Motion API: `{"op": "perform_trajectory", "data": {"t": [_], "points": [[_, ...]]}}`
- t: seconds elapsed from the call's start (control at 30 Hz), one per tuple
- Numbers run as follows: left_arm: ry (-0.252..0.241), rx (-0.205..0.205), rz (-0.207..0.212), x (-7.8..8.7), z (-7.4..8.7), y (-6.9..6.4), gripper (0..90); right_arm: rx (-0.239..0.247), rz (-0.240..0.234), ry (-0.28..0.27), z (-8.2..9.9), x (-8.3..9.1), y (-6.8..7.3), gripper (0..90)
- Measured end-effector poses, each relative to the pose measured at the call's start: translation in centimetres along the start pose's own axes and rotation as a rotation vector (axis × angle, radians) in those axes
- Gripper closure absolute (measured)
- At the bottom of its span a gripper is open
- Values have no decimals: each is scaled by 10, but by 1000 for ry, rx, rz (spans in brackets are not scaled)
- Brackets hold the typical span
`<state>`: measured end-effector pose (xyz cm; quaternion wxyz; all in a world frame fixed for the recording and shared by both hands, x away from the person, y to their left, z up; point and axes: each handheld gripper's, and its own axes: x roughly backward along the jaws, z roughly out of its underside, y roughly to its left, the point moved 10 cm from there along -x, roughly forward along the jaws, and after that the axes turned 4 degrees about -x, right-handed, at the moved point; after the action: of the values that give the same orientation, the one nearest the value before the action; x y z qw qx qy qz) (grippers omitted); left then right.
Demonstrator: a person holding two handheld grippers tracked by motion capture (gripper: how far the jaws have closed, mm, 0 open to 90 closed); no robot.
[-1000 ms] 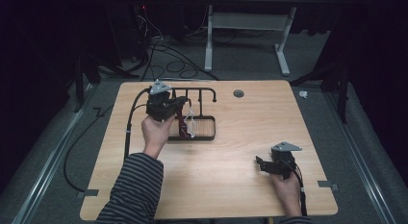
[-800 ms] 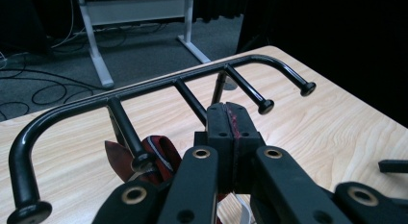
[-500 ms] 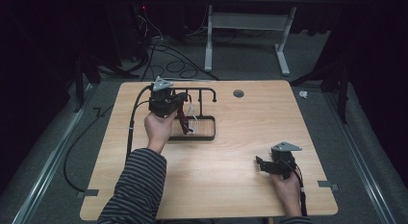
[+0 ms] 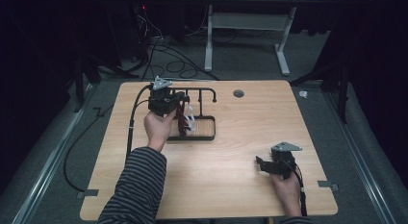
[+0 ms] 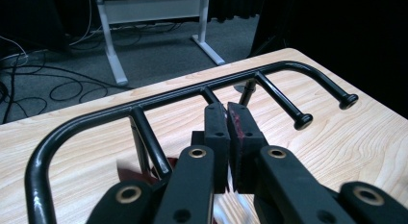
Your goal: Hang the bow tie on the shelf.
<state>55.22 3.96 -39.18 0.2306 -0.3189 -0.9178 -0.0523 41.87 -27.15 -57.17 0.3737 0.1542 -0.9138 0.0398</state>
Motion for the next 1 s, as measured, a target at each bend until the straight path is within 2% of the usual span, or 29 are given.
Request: {"op": "perform_trajectory", "data": {"t": [0.33,0.73,1.0], "points": [[-2,-16,5,8,1,-2,832,0,1,2,0,0,0,273],[10,-66,17,27,6,-10,787,0,1,1,0,0,0,273],[13,-85,35,38,11,-13,772,0,1,2,0,0,0,274]]}}
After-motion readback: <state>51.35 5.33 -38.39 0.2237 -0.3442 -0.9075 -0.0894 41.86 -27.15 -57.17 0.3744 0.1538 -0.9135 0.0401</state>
